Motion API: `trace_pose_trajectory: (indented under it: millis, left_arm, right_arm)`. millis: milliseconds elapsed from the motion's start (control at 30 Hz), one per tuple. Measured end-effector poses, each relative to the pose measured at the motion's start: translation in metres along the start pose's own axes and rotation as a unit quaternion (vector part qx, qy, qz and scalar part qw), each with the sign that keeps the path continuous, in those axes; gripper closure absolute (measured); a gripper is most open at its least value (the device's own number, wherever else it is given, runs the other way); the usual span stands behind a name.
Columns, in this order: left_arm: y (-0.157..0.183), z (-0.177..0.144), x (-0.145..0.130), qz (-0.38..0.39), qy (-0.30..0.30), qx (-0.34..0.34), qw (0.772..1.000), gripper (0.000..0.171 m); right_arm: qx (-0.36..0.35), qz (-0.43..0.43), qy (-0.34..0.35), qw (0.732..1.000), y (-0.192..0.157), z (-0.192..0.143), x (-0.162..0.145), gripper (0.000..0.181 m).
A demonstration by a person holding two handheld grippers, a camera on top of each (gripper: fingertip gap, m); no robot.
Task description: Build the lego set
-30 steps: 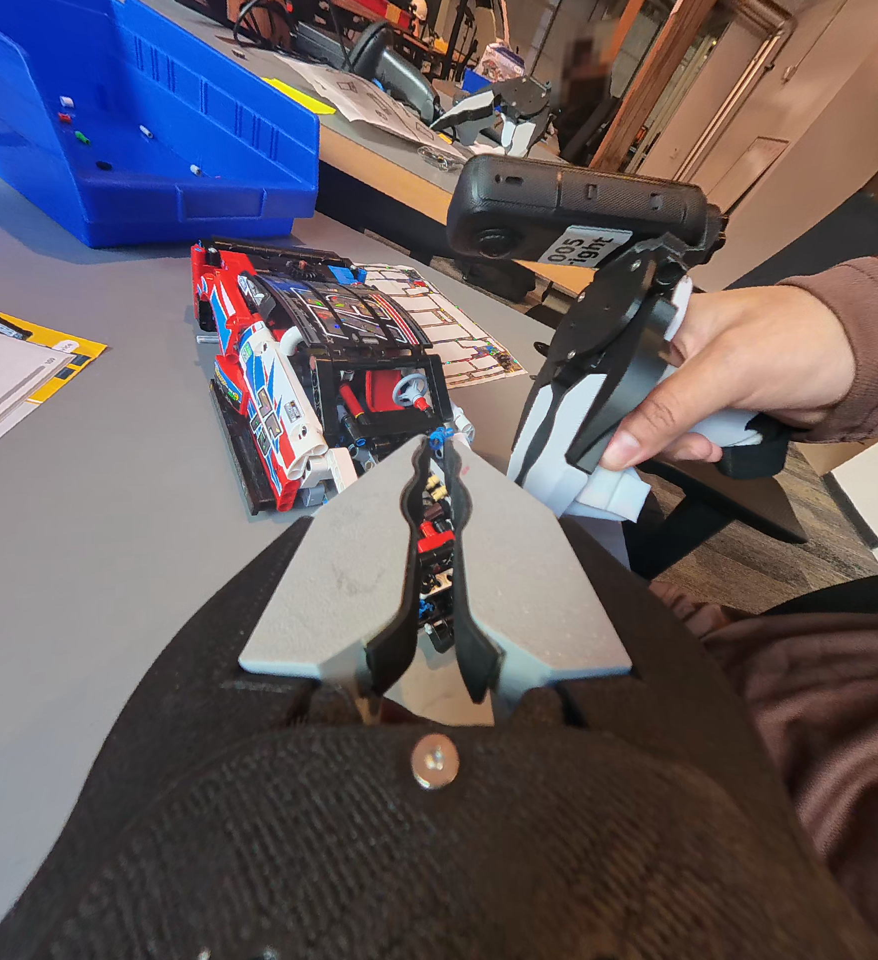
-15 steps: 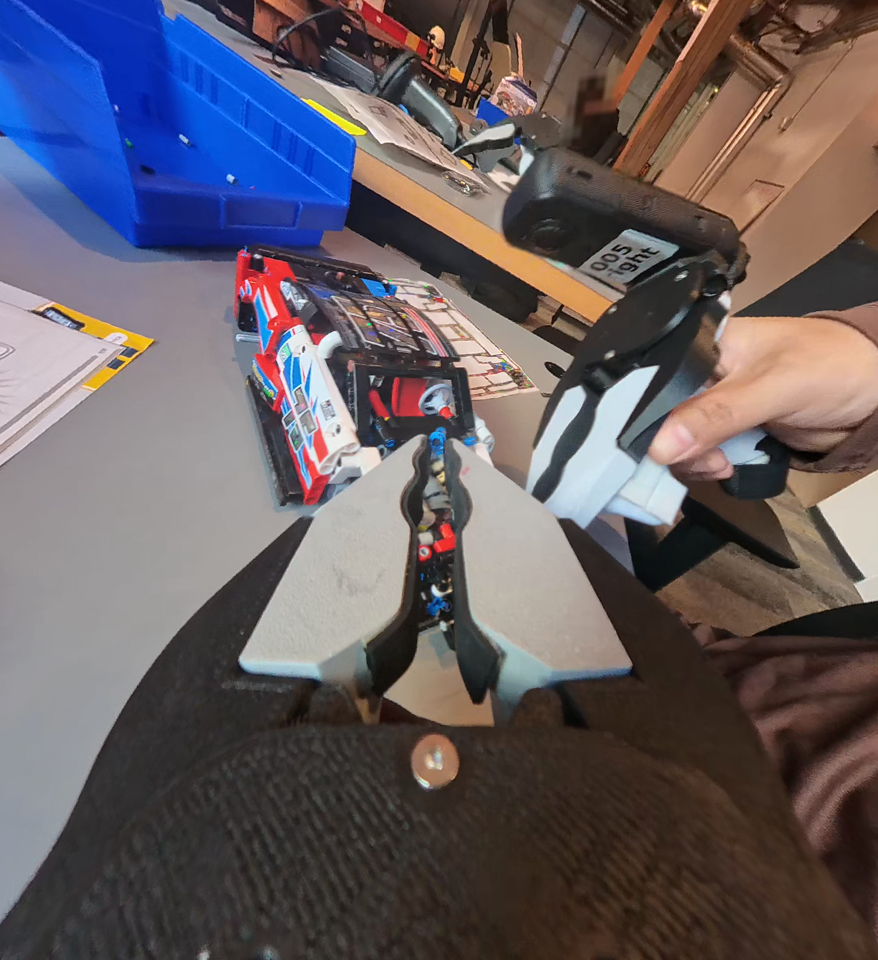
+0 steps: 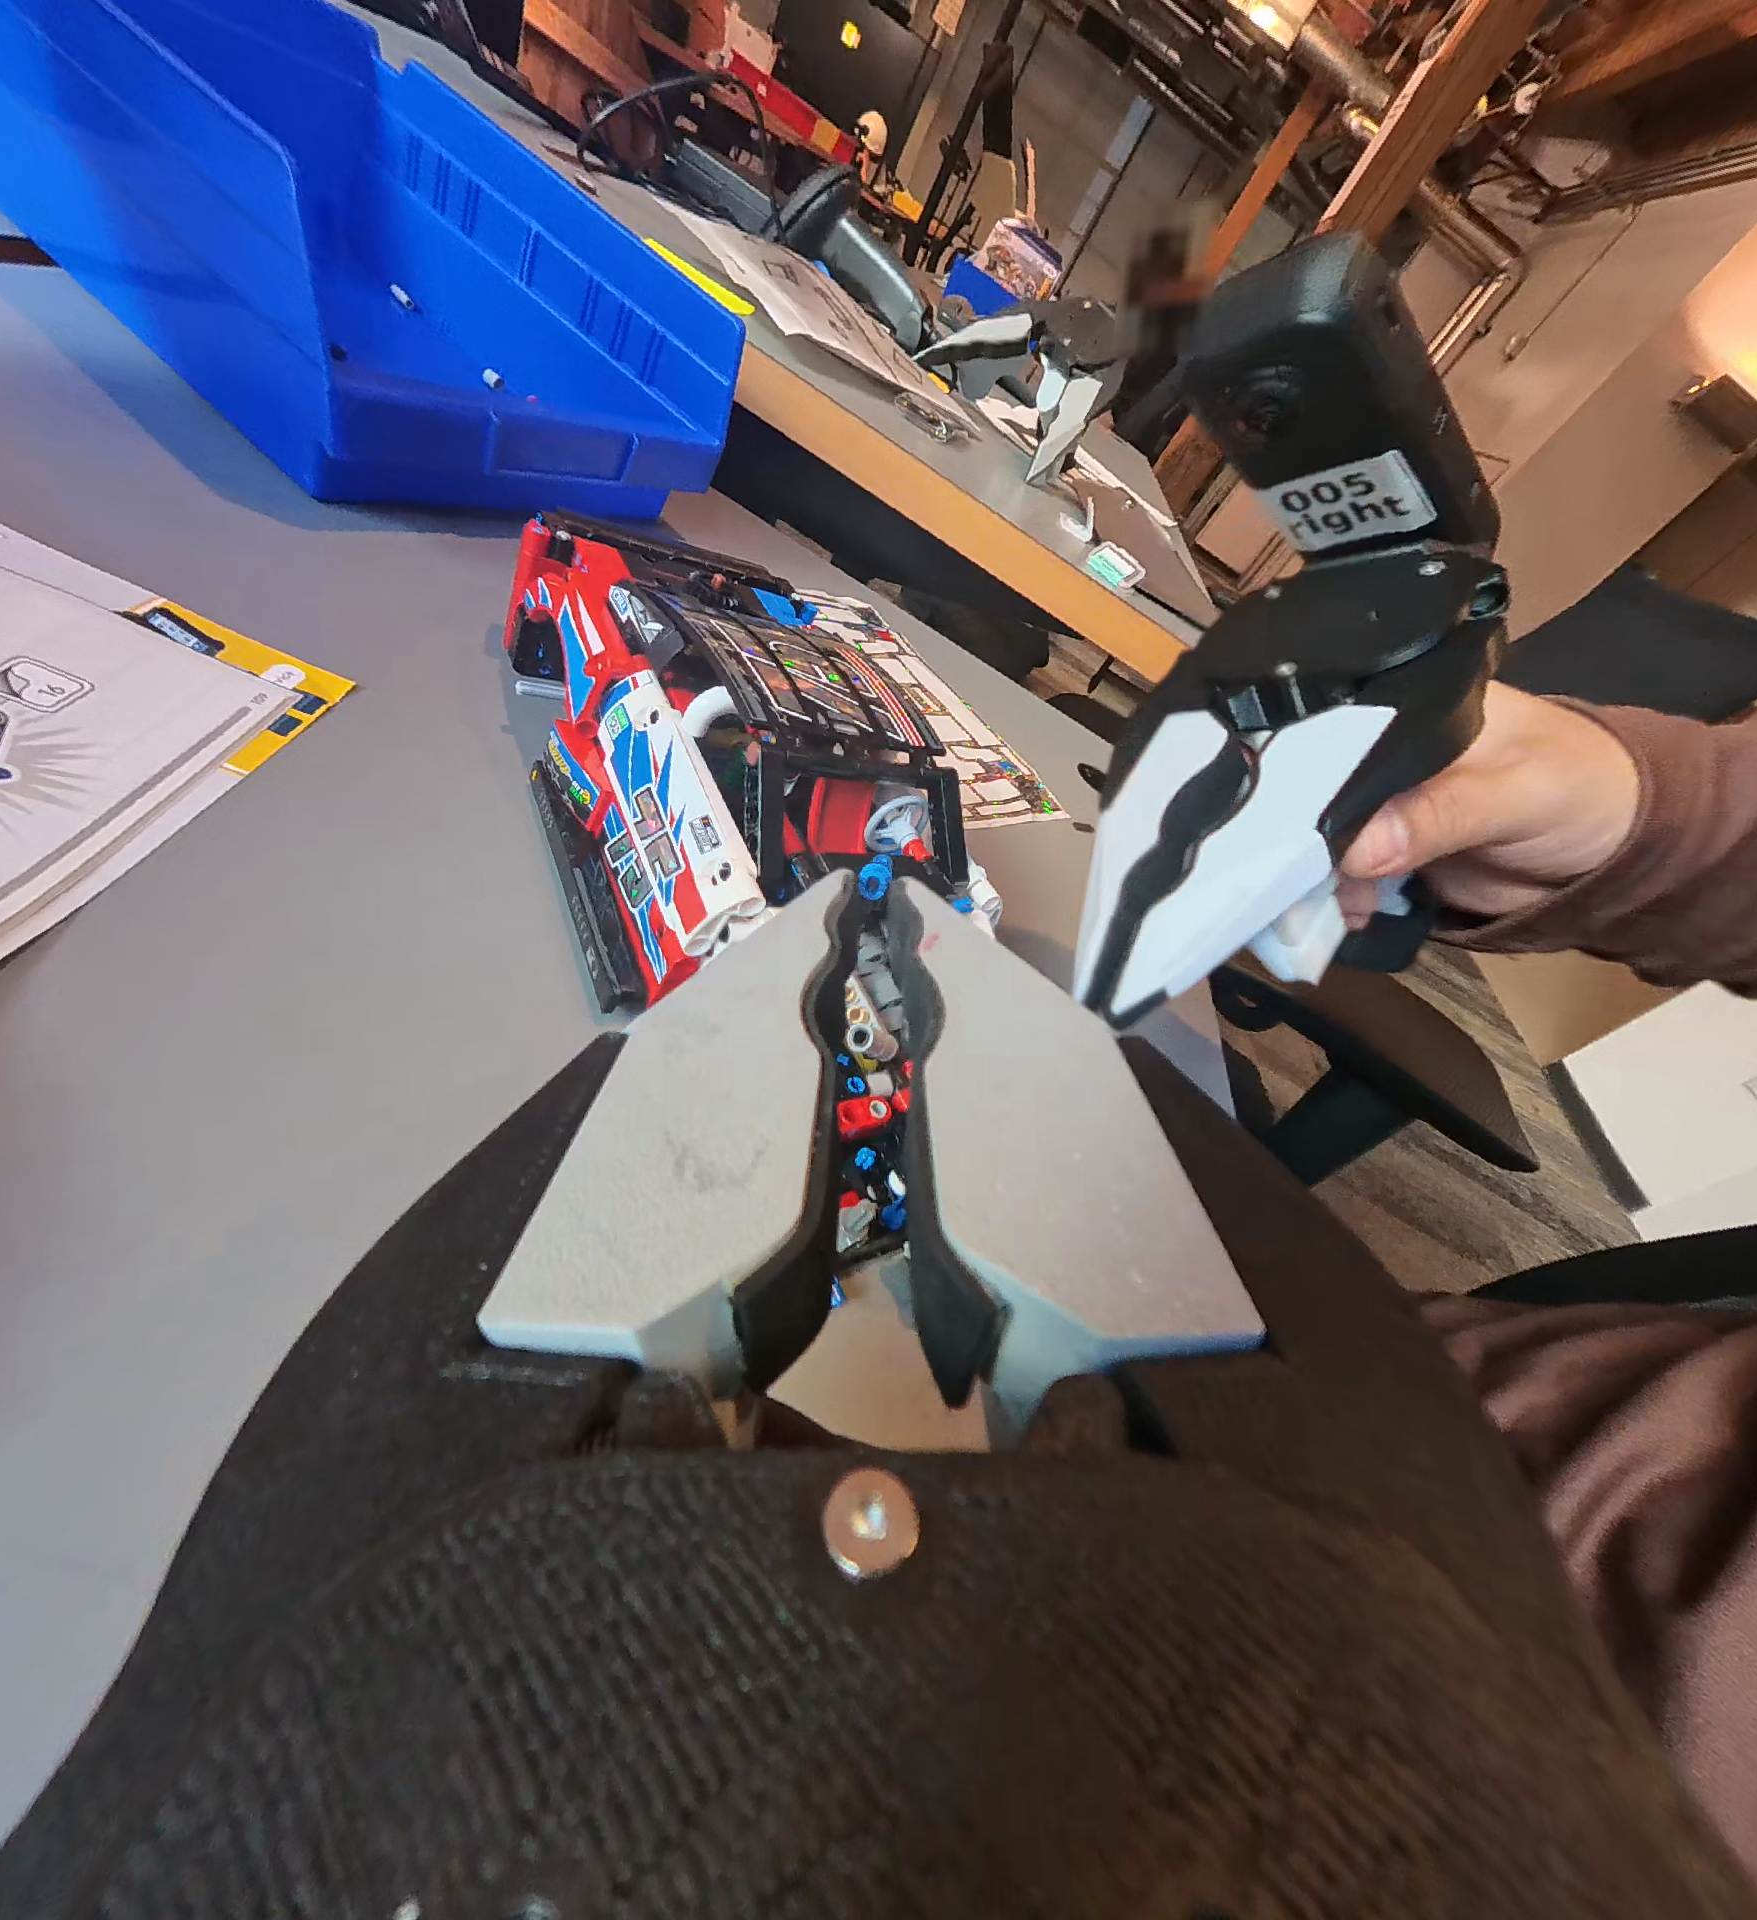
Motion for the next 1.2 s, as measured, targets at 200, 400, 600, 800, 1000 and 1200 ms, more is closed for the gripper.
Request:
trace_pose_trajectory:
  millis: [200, 400, 600, 800, 1000, 1200]
  left_arm:
    - [-0.010, -0.004, 0.001, -0.009, -0.001, 0.001, 1.000, 0.170]
    - [-0.023, -0.004, -0.005, -0.020, -0.018, 0.008, 1.000, 0.170]
    - [-0.028, -0.010, -0.002, -0.022, -0.020, 0.005, 1.000, 0.170]
    - [-0.038, -0.017, 0.002, -0.058, -0.009, -0.002, 0.998, 0.170]
    - [-0.041, -0.020, 0.004, -0.087, -0.002, -0.021, 0.996, 0.170]
    - [-0.040, -0.019, 0.002, -0.089, -0.011, -0.028, 0.996, 0.170]
  right_arm:
    - [-0.044, -0.163, 0.069, 0.983, 0.011, -0.014, 0.038, 0.169]
    - [-0.150, -0.298, 0.115, 0.936, 0.029, -0.016, 0.043, 0.147]
    - [-0.190, -0.351, 0.110, 0.910, 0.049, -0.014, 0.019, 0.146]
    - [-0.192, -0.342, 0.189, 0.900, 0.060, -0.029, 0.018, 0.141]
    - [-0.220, -0.347, 0.253, 0.876, 0.069, -0.051, 0.016, 0.144]
    - [-0.215, -0.354, 0.216, 0.884, 0.082, -0.041, 0.007, 0.143]
Point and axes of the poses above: each gripper's, where its closed fingertips meet, z out along the fingers, x out of its top, y = z × x across the jaws, the point moved 6 cm from there along -z, back along the fingers, and after that the axes turned 15 degrees about -z, right-handed, at the moved point
